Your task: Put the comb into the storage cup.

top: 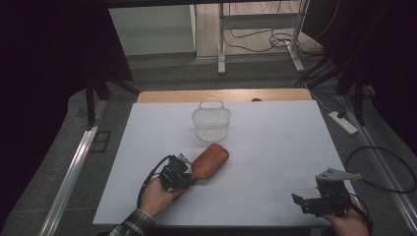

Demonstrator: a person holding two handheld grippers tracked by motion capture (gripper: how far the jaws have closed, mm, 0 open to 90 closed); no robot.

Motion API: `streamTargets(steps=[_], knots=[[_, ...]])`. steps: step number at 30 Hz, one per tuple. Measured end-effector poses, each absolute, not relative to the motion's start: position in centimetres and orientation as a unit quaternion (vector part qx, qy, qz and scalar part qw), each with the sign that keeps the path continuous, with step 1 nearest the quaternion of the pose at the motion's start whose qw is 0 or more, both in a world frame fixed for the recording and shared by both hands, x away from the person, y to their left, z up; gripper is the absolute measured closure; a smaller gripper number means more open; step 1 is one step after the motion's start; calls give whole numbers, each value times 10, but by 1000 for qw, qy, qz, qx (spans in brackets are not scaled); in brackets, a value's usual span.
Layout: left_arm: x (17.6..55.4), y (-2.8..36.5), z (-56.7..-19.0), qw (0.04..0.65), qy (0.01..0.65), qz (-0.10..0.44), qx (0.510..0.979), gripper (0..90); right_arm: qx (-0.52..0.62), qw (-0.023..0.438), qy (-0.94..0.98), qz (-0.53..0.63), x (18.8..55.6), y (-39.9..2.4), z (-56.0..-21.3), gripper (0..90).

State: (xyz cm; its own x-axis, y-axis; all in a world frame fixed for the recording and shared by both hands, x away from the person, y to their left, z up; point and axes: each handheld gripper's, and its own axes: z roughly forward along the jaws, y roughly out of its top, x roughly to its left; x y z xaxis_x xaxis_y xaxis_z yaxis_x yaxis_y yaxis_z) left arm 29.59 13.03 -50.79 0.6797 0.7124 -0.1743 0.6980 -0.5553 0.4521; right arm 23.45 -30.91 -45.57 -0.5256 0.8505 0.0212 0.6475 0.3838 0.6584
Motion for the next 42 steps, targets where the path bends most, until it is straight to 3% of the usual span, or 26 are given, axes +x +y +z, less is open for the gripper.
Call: streamTargets(steps=[42], knots=[[276,145,-474,362,377,53,851,717,428,177,812,356,226,-307,-449,0]])
